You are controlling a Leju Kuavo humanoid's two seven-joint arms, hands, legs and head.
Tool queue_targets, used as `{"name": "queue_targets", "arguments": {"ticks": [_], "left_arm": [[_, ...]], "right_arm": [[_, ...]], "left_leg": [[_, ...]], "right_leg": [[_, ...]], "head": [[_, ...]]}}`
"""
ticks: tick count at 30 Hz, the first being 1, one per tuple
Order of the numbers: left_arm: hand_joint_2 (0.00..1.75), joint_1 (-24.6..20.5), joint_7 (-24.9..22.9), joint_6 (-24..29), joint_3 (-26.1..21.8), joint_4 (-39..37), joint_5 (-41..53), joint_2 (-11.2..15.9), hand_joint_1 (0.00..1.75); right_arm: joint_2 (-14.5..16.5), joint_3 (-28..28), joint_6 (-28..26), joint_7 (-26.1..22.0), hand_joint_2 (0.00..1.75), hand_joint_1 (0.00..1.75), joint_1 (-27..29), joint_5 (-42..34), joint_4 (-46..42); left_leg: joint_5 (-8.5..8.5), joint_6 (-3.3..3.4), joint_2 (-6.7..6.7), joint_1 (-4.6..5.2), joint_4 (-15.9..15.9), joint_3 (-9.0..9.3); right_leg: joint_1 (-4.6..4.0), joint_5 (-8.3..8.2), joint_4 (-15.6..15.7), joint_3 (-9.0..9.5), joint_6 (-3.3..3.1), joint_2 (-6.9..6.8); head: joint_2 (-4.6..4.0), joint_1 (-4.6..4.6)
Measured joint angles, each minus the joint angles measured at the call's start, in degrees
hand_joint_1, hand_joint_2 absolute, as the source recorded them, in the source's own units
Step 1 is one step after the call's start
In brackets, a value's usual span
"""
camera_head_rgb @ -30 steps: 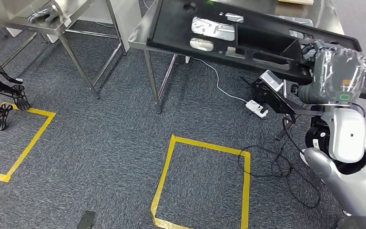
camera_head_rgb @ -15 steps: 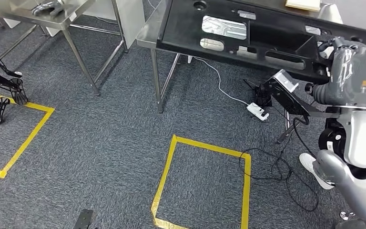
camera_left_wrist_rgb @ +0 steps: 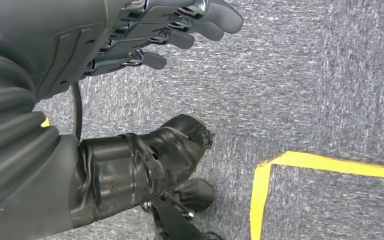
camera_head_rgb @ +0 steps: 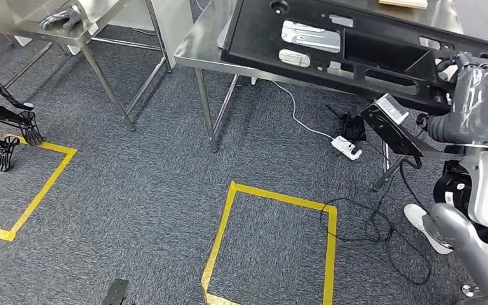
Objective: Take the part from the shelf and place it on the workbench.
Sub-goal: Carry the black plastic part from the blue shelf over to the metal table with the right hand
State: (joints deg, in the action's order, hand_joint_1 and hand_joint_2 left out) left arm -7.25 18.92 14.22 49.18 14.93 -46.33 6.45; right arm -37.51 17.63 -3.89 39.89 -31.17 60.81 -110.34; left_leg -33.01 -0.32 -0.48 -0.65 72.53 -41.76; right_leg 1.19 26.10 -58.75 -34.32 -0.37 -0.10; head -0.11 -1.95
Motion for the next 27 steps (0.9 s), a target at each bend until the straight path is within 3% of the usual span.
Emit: {"name": "queue_targets", "arguments": {"ticks": [1,2,4,6,8,11,13,15,16,18,22,25,27], "left_arm": [[1.75,0.1,-0.1,0.0,0.0,0.0,0.0,0.0,0.00],[1.75,0.1,-0.2,0.0,0.0,0.0,0.0,0.0,0.00],[1.75,0.1,-0.3,-0.1,0.0,0.1,0.1,0.0,0.00],[1.75,0.1,-0.4,-0.1,0.0,0.1,0.1,0.0,0.00],[1.75,0.0,-0.6,-0.1,0.0,0.1,0.1,0.0,0.00],[1.75,0.1,-0.7,-0.1,0.0,0.1,0.2,0.0,0.00],[1.75,0.1,-0.7,-0.1,0.0,0.1,0.2,0.0,0.00],[1.75,0.0,-0.7,-0.1,0.0,0.2,0.2,0.0,0.00],[1.75,0.0,-0.7,-0.1,0.1,0.2,0.2,0.0,0.00],[1.75,0.1,-0.7,-0.1,0.1,0.2,0.2,0.0,0.00],[1.75,0.1,-0.7,-0.1,0.1,0.2,0.2,0.0,0.00],[1.75,0.0,-0.8,-0.2,0.2,0.2,0.3,-0.1,0.00],[1.75,0.0,-0.9,-0.3,0.4,0.2,0.4,-0.1,0.00]], "right_arm": [[0.0,-0.1,0.1,0.0,1.75,1.75,0.2,0.0,0.0],[0.0,-0.1,0.3,0.0,1.75,1.75,0.4,-0.1,-0.1],[0.0,-0.3,0.4,0.0,1.75,1.75,0.9,-0.1,-0.1],[0.0,-0.4,0.4,0.0,1.75,1.75,1.1,-0.1,-0.2],[0.0,-0.5,0.4,0.0,1.75,1.75,1.4,-0.1,-0.3],[-0.1,-0.8,0.5,0.0,1.75,1.75,1.8,0.0,-0.5],[-0.2,-1.2,0.6,0.0,1.75,1.75,1.9,0.0,-0.7],[-0.2,-1.4,0.7,0.0,1.75,1.75,2.0,0.0,-0.7],[-0.2,-1.5,0.7,0.0,1.75,1.75,2.2,0.0,-0.7],[-0.2,-1.5,0.8,0.0,1.75,1.75,2.4,0.0,-0.7],[-0.2,-1.5,0.8,0.0,1.75,1.75,2.5,0.0,-0.7],[-0.2,-1.7,0.8,0.0,1.75,1.75,2.5,0.0,-0.8],[-0.3,-1.9,1.0,0.0,1.75,1.75,2.7,0.0,-1.0]], "left_leg": [[-0.03,-0.05,0.03,-0.01,2.0,-1.37],[1.10,0.01,0.04,-0.01,1.8,-1.70],[5.56,0.48,0.07,0.05,-4.4,0.60],[8.16,1.15,0.11,0.38,-11.1,3.72],[7.93,1.54,0.10,0.74,-13.2,4.81],[7.87,2.15,0.05,0.46,-14.2,5.59],[7.76,2.67,0.04,0.19,-14.8,6.42],[7.34,2.97,0.02,0.20,-14.8,6.89],[7.05,3.00,0.01,0.19,-14.7,7.14],[6.60,2.97,-0.02,0.16,-14.6,7.50],[6.31,2.92,-0.06,0.13,-14.4,7.75],[5.18,2.14,-0.33,0.25,-13.7,8.28],[4.38,1.14,-0.47,0.41,-13.6,8.44]], "right_leg": [[-0.06,0.18,0.0,0.16,-0.06,0.00],[-0.13,0.41,-0.1,0.39,-0.07,0.01],[-0.24,0.98,-0.2,1.10,0.06,0.02],[-0.43,1.53,-0.3,1.61,0.43,0.04],[-0.50,1.76,-0.1,1.70,1.00,0.05],[-0.38,2.45,-0.4,1.78,1.93,0.03],[-0.22,4.61,-4.8,-0.24,2.30,0.05],[-0.15,7.16,-12.4,-4.57,2.57,0.06],[-0.07,7.39,-15.0,-6.38,2.71,0.06],[0.04,6.27,-16.2,-7.89,2.90,0.05],[0.14,4.46,-14.3,-7.39,2.96,0.04],[0.11,-0.04,-5.2,-3.63,2.70,0.13],[0.07,-0.67,-1.2,-1.77,1.83,0.28]], "head": [[0.00,0.00],[0.00,0.01],[0.00,0.00],[0.00,0.02],[0.00,0.07],[0.00,0.13],[0.00,0.26],[0.00,0.32],[0.00,0.31],[0.00,0.31],[0.00,0.31],[0.00,0.33],[0.00,0.29]]}}
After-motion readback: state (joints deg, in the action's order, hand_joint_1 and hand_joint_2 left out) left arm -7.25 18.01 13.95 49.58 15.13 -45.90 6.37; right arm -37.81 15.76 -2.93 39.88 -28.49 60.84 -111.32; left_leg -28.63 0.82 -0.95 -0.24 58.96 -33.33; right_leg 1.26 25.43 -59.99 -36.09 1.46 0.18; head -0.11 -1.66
